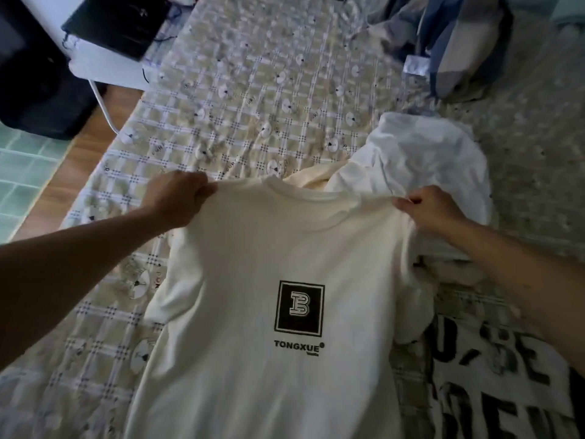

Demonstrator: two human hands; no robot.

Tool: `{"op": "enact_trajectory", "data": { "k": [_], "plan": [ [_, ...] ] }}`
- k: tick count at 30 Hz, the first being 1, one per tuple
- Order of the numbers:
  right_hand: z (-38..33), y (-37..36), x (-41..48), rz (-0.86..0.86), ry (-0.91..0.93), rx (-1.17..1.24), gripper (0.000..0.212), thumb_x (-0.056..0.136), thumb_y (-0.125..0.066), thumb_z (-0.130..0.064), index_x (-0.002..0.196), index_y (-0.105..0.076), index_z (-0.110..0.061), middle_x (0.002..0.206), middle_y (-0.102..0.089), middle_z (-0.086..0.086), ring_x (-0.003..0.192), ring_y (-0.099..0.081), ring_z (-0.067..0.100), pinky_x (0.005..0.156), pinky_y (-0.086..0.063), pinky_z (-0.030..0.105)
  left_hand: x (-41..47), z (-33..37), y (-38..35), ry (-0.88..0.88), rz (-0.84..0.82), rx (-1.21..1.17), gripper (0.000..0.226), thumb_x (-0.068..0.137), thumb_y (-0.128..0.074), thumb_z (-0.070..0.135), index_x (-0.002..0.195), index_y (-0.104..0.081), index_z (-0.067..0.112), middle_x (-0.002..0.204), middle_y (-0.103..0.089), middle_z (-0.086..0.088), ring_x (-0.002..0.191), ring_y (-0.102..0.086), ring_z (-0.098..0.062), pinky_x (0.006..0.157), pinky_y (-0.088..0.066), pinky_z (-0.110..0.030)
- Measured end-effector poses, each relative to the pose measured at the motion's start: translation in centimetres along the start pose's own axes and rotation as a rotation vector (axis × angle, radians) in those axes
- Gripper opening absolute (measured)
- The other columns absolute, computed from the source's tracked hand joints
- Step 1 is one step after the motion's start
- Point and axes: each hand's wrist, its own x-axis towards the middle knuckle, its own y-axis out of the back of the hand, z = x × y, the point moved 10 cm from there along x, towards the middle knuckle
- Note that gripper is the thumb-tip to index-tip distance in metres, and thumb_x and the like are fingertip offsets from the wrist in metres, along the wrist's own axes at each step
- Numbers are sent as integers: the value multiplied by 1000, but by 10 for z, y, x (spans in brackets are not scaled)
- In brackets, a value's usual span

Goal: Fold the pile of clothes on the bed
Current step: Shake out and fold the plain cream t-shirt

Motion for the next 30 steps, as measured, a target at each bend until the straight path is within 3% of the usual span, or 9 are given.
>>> {"op": "enact_trajectory", "data": {
  "k": [3,8,11,13,16,18,20,24,30],
  "plan": [
    [16,-30,24,25,-42,86,46,88,-66,-50,91,-69,-4,84,-67,9,91,-65,31,78,-46,34,12,11,-35,63,79,2,30,93,-61,33,112,-53,12,120,-55,-20,112,-50,-40,93,-42,-53],
    [59,-72,-3,-210,-69,293,98,50,-66,-88,113,-66,-13,97,-72,-3,93,-68,17,88,-53,35,-31,121,-85,-237,69,-142,46,85,-66,27,125,-48,11,131,-44,-14,122,-39,-32,101,-35,-50],
    [76,-93,-36,-524,-79,467,75,53,-79,-72,108,-69,-21,95,-75,-9,91,-71,11,78,-54,24,-66,194,-104,-379,-3,-208,45,87,-62,32,127,-48,16,133,-45,-7,124,-39,-27,101,-38,-44],
    [91,-103,-56,-700,-67,356,54,70,-76,-58,115,-68,-29,105,-72,-12,100,-67,10,88,-53,25,-80,239,-113,-447,-39,-251,44,91,-56,37,130,-48,19,137,-45,-4,128,-39,-23,105,-37,-40],
    [121,-107,-58,-633,63,-174,65,60,-72,-72,112,-68,-34,125,-62,-8,117,-56,18,102,-46,35,-90,293,-130,-518,-80,-277,43,95,-51,39,135,-46,22,144,-42,-3,136,-36,-22,109,-36,-39],
    [130,-116,-58,-495,114,-275,88,46,-64,-81,116,-61,-27,128,-58,1,118,-54,24,99,-47,38,-91,314,-142,-518,-111,-288,44,97,-50,39,138,-44,23,148,-40,-3,138,-33,-22,109,-36,-38],
    [130,-121,-62,-375,69,-119,97,45,-71,-79,125,-52,-27,127,-59,3,113,-57,24,93,-52,41,-89,325,-152,-492,-133,-303,45,98,-51,36,140,-43,21,149,-39,-3,139,-32,-22,108,-38,-38],
    [133,-109,-69,-314,18,102,39,72,-83,-37,104,-64,-23,99,-66,-2,95,-65,23,73,-52,32,-87,330,-164,-464,-163,-249,47,98,-52,35,141,-42,18,150,-37,-3,139,-31,-22,110,-39,-38],
    [182,-29,-77,-150,-219,933,33,81,-77,-14,113,-68,-12,111,-72,9,101,-68,26,90,-56,42,-86,334,-166,-465,-165,-172,47,95,-55,35,138,-44,17,146,-41,-3,137,-34,-24,107,-41,-41]
  ]
}}
